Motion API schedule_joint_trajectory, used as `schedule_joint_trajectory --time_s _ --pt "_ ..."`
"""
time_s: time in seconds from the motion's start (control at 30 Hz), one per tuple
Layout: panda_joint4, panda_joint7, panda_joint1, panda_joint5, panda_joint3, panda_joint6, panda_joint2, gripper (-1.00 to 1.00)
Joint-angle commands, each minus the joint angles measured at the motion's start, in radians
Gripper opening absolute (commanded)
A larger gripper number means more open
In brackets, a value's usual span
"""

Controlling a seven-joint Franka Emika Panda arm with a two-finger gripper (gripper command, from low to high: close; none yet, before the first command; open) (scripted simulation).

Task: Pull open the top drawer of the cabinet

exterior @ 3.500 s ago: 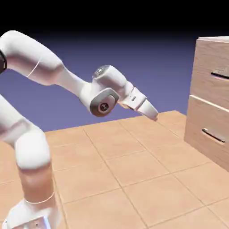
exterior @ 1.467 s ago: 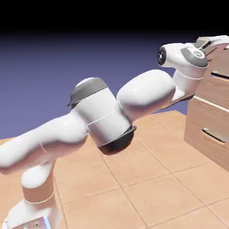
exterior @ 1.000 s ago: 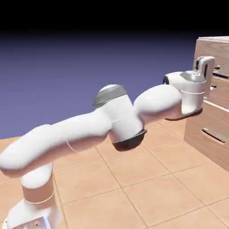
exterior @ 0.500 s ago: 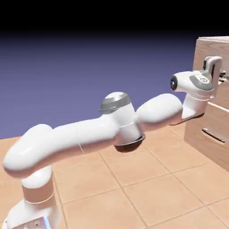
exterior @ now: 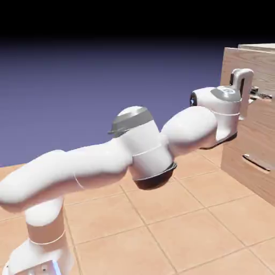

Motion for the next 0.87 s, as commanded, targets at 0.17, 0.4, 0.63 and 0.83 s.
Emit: schedule_joint_trajectory --time_s 0.17,0.4,0.63,0.83 --pt "-0.218 0.059 -0.149 -0.008 0.064 -0.075 0.042 -1.0" --pt "-0.471 0.113 -0.34 0.0 0.166 -0.155 0.077 -1.0" --pt "-0.668 0.139 -0.5 0.019 0.268 -0.212 0.083 1.0" --pt "-0.834 0.155 -0.648 0.049 0.37 -0.251 0.076 1.0"
